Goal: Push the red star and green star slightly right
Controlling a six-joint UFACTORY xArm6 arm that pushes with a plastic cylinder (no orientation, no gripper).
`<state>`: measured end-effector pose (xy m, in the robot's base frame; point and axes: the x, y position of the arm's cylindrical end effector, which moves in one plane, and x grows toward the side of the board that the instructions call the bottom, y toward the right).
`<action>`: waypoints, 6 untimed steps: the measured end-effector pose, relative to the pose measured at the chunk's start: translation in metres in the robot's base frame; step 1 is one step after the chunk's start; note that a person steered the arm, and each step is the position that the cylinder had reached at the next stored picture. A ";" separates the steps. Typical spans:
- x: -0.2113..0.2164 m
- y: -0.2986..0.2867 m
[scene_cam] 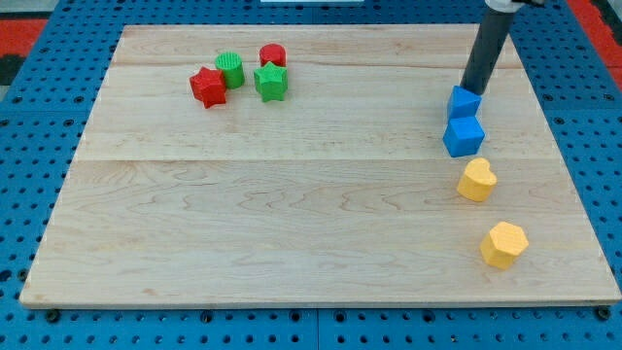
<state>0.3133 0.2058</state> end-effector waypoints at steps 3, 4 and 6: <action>0.060 -0.335; 0.021 -0.406; 0.010 -0.228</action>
